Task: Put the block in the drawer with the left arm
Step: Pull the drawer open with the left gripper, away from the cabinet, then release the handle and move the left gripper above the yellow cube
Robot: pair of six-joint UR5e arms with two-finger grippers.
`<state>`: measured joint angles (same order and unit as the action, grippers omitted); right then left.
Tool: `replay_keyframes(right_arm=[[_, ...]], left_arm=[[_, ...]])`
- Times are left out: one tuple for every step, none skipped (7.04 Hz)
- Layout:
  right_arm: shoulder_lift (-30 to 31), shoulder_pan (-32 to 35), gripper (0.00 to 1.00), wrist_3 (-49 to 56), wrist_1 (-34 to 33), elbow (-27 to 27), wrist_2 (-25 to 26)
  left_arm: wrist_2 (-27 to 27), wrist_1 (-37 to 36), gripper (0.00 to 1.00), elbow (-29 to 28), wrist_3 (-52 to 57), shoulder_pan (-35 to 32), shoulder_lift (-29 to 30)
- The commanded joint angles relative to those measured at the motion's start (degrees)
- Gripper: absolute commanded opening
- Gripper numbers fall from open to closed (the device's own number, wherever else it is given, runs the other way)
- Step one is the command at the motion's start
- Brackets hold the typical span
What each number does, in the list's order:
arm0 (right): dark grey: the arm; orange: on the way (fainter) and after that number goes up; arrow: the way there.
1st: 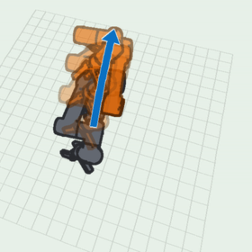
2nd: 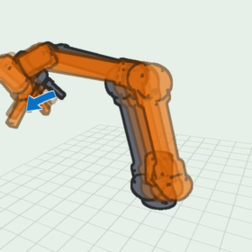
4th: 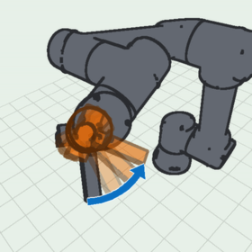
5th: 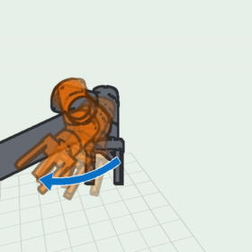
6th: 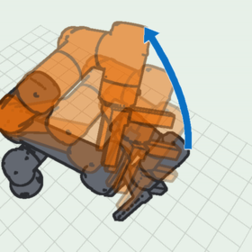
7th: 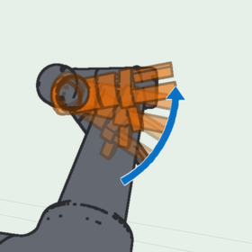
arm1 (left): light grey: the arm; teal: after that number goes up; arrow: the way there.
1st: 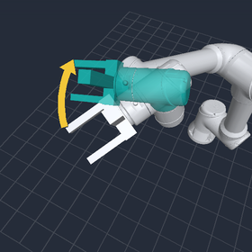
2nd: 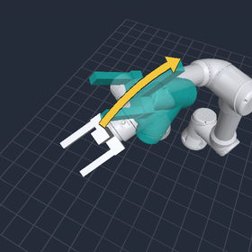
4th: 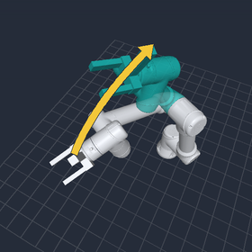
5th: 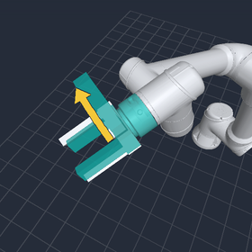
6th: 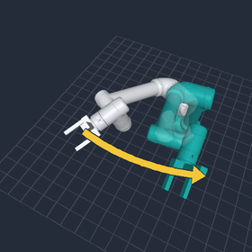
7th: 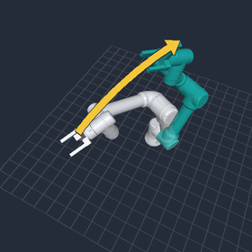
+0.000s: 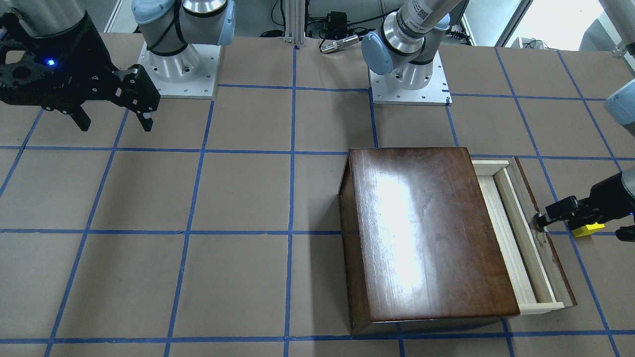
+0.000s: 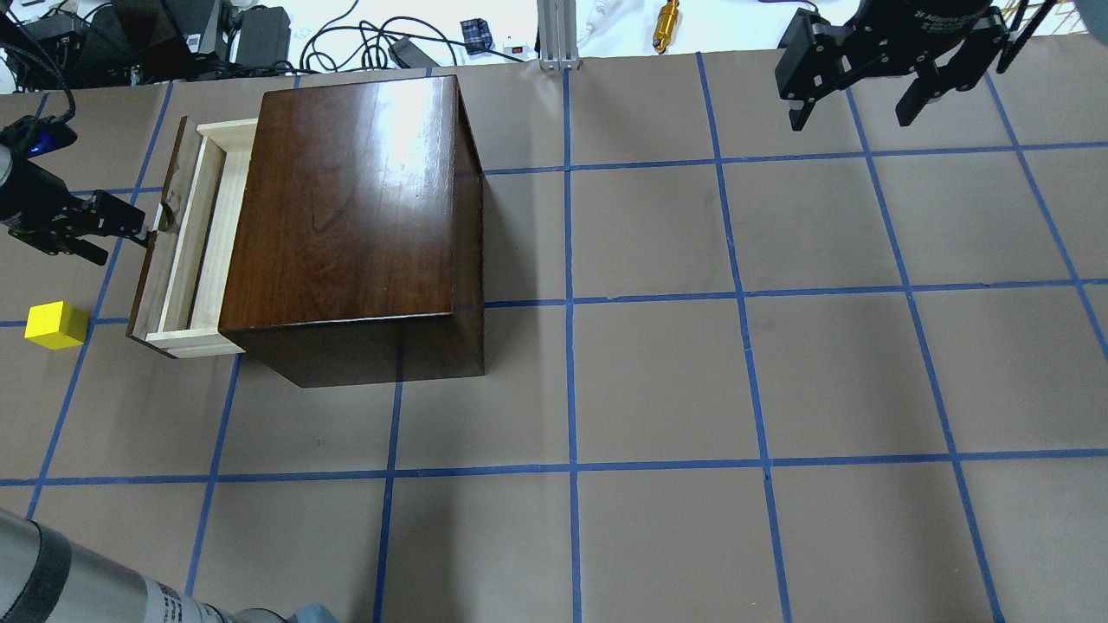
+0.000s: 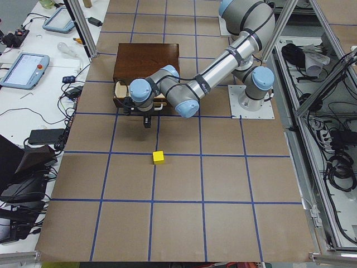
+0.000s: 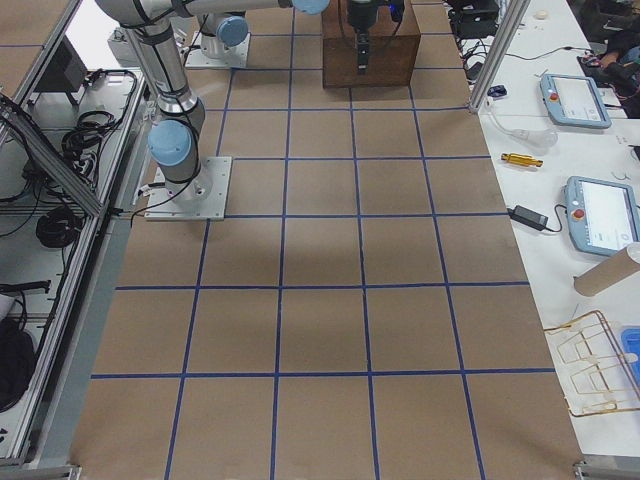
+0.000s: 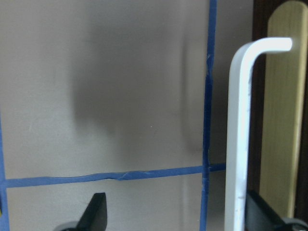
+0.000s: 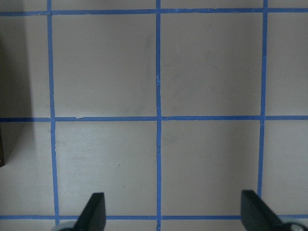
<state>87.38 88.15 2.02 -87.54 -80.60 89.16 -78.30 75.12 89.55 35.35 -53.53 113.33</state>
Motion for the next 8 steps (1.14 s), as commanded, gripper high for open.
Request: replay_keyframes(right_arm=[[0.07,-0.09,1.0,0.0,0.0,0.0,-0.04],[0.07,-0.09,1.0,0.0,0.0,0.0,-0.04],[-0.01,0.0,1.0,0.0,0.0,0.0,-0.04],[-0.01,0.0,1.0,0.0,0.0,0.0,-0.04],[0.07,-0.09,1.0,0.0,0.0,0.0,0.05],[-0.01,0.0,1.0,0.0,0.0,0.0,-0.04],[-0.01,0.0,1.0,0.0,0.0,0.0,-0.04],[0.07,0.0,1.0,0.0,0.0,0.0,-0.04]], left_arm=[[-0.01,-0.06,1.0,-0.17,0.24,0.27,0.23],[-0.01,-0.32,1.0,-0.17,1.98,0.27,0.23],[-0.01,-0.32,1.0,-0.17,2.0,0.27,0.31],[-0.01,-0.41,1.0,-0.17,2.0,0.27,0.31],[-0.01,-0.24,1.0,-0.86,1.91,0.27,0.23],[-0.01,0.46,1.0,-3.05,1.74,0.27,0.14],[-0.01,4.56,1.0,-4.98,1.74,0.18,-0.91],[-0.01,6.08,1.0,-6.39,1.74,0.27,-1.09]])
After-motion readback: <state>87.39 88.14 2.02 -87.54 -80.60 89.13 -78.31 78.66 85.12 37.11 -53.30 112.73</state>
